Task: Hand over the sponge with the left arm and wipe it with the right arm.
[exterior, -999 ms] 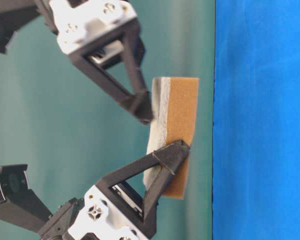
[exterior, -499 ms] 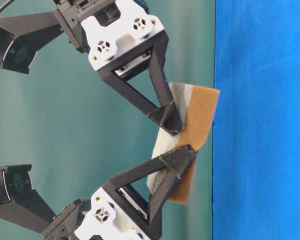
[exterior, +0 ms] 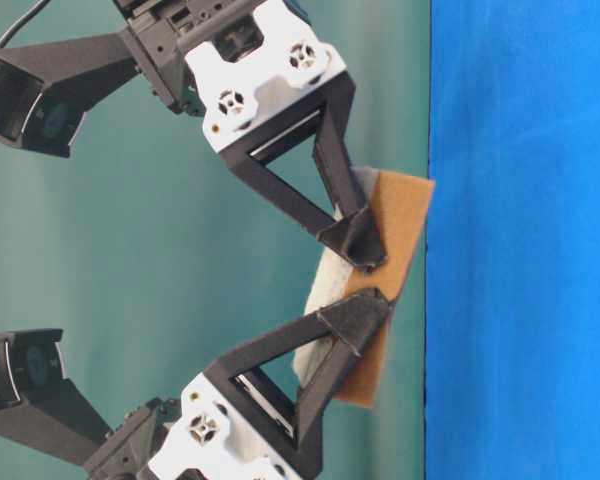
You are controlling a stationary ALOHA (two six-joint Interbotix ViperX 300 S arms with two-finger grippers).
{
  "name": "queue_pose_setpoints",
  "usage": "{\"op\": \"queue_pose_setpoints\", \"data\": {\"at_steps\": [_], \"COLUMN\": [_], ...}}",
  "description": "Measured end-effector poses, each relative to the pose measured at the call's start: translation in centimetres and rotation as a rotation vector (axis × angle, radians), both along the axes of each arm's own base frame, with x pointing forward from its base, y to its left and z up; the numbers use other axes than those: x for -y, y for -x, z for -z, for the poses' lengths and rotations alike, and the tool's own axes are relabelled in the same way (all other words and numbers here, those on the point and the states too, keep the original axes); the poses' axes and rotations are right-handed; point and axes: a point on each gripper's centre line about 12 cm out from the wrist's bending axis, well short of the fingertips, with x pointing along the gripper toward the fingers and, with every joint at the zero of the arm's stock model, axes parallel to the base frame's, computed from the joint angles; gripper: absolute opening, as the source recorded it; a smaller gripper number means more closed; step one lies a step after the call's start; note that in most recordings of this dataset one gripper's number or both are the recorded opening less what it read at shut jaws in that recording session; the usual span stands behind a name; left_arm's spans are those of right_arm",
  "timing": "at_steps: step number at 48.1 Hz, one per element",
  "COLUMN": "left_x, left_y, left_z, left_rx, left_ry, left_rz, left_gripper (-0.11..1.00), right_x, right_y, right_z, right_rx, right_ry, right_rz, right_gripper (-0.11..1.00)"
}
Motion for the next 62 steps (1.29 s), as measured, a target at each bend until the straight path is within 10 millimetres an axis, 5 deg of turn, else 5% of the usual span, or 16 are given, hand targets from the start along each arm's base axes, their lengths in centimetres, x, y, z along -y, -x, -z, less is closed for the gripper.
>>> {"op": "queue_pose_setpoints", "data": {"at_steps": [13, 22, 48, 62], "left_x": [0.0, 0.0, 0.0, 0.0], "left_y": [0.0, 0.4, 7.2, 7.9], "left_z": [0.0, -0.1, -2.0, -2.9], "left_rx": [0.002, 0.009, 0.166, 0.224], "left_ry": [-0.001, -0.007, -0.020, -0.021], "left_rz": [0.001, 0.004, 0.006, 0.005], "left_gripper": [0.41, 0.88, 0.86, 0.86], "right_x": [0.0, 0.0, -0.3, -0.3], "right_y": [0.0, 0.3, 3.3, 2.7], "right_z": [0.1, 0.4, 0.5, 1.6], "right_rx": [-0.018, -0.041, -0.098, -0.132], "right_ry": [0.004, 0.004, -0.005, -0.001], "right_rz": [-0.003, -0.005, -0.011, -0.012], "right_gripper": [0.37, 0.37, 0.35, 0.35]}}
